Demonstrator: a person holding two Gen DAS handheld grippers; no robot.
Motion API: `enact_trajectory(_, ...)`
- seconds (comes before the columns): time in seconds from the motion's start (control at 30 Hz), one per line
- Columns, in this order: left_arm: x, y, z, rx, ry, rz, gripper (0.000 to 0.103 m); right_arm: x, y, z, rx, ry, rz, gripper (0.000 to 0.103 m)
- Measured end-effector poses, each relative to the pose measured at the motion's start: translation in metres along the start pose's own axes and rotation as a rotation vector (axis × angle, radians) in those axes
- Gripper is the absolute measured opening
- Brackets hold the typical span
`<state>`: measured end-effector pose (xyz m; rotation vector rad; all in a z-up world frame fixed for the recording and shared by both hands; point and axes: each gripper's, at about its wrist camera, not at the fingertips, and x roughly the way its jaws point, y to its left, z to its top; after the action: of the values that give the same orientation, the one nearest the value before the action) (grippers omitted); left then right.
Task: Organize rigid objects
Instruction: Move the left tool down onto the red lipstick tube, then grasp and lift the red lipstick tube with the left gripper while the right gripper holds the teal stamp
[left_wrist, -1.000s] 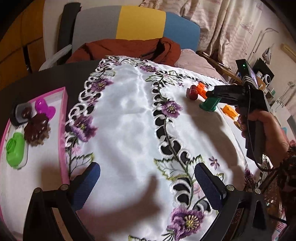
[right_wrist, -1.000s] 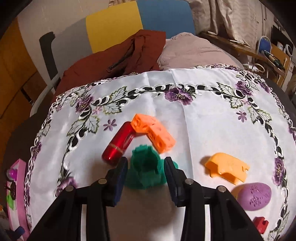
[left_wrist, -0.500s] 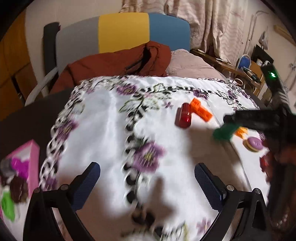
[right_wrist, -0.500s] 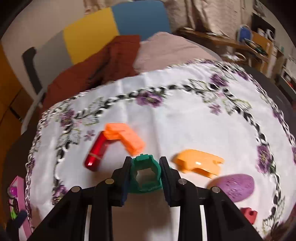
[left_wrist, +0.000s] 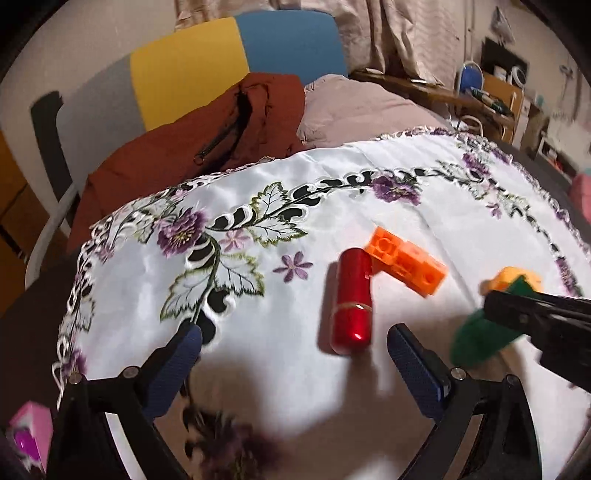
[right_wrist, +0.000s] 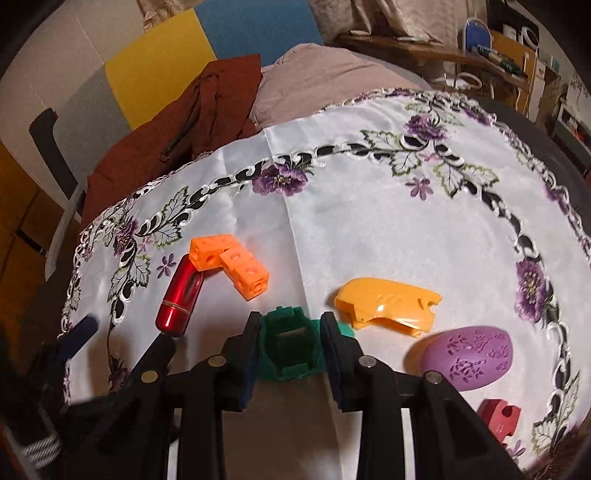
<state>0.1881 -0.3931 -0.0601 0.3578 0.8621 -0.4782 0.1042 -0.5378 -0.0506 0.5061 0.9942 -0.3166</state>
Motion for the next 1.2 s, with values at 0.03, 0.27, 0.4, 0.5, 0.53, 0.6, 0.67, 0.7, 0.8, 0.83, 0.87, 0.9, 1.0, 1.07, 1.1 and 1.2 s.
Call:
enact_trajectory(0.03, 0.004, 0.001, 0.0, 0.008, 0.002, -0.003, 0.101, 0.001, -0.001, 0.0, 0.003, 0.004, 0.0, 0.034)
enact_trajectory(0.27, 0.02, -0.004, 0.005, 0.011, 0.012, -0.032, 0.097, 0.001, 0.001, 0.0, -0.006, 0.01, -0.008, 0.035)
enact_trajectory(0.4, 0.029, -0.012, 0.009, 0.015, 0.024, -0.059, 0.074, 0.003, 0.001, 0.0, -0.006, 0.02, -0.014, 0.035)
enact_trajectory(0.5, 0.027, -0.018, 0.01, 0.028, 0.004, -0.094, 0.056, 0.004, 0.002, 0.0, -0.016, 0.021, -0.021, 0.035)
enact_trajectory(0.53, 0.026, -0.02, 0.009, 0.046, -0.002, -0.105, 0.051, 0.004, 0.003, 0.0, -0.019, 0.02, -0.023, 0.034)
enact_trajectory(0.6, 0.023, -0.025, 0.008, 0.082, -0.008, -0.124, 0.037, 0.004, 0.004, -0.001, -0.03, 0.018, -0.028, 0.034)
enact_trajectory(0.67, 0.019, -0.028, 0.005, 0.108, -0.012, -0.135, 0.03, 0.005, 0.006, -0.001, -0.039, 0.017, -0.035, 0.033)
enact_trajectory(0.7, 0.017, -0.028, 0.002, 0.118, -0.014, -0.135, 0.029, 0.005, 0.006, -0.001, -0.044, 0.016, -0.038, 0.033)
enact_trajectory(0.8, 0.01, -0.025, -0.005, 0.129, -0.018, -0.129, 0.027, 0.004, 0.006, -0.001, -0.05, 0.012, -0.045, 0.032)
enact_trajectory(0.83, 0.008, -0.023, -0.007, 0.123, -0.015, -0.128, 0.027, 0.003, 0.006, -0.001, -0.051, 0.009, -0.045, 0.031)
enact_trajectory(0.87, 0.008, -0.02, -0.009, 0.114, -0.012, -0.132, 0.027, 0.002, 0.006, -0.001, -0.051, 0.004, -0.044, 0.03)
enact_trajectory(0.9, 0.006, -0.015, -0.011, 0.099, -0.008, -0.137, 0.027, 0.001, 0.006, 0.0, -0.049, -0.001, -0.041, 0.03)
enact_trajectory(1.0, -0.001, -0.006, -0.019, 0.072, 0.001, -0.141, 0.027, 0.002, 0.005, 0.0, -0.047, -0.002, -0.049, 0.03)
enact_trajectory(1.07, -0.006, -0.001, -0.026, 0.049, 0.004, -0.15, 0.027, 0.002, 0.004, 0.0, -0.041, -0.001, -0.046, 0.03)
enact_trajectory(1.1, -0.01, 0.003, -0.031, 0.036, 0.005, -0.155, 0.027, 0.002, 0.004, 0.0, -0.041, -0.002, -0.046, 0.03)
enact_trajectory(1.2, -0.021, 0.008, -0.046, 0.026, -0.001, -0.156, 0.027, 0.002, 0.005, -0.001, -0.042, 0.0, -0.037, 0.03)
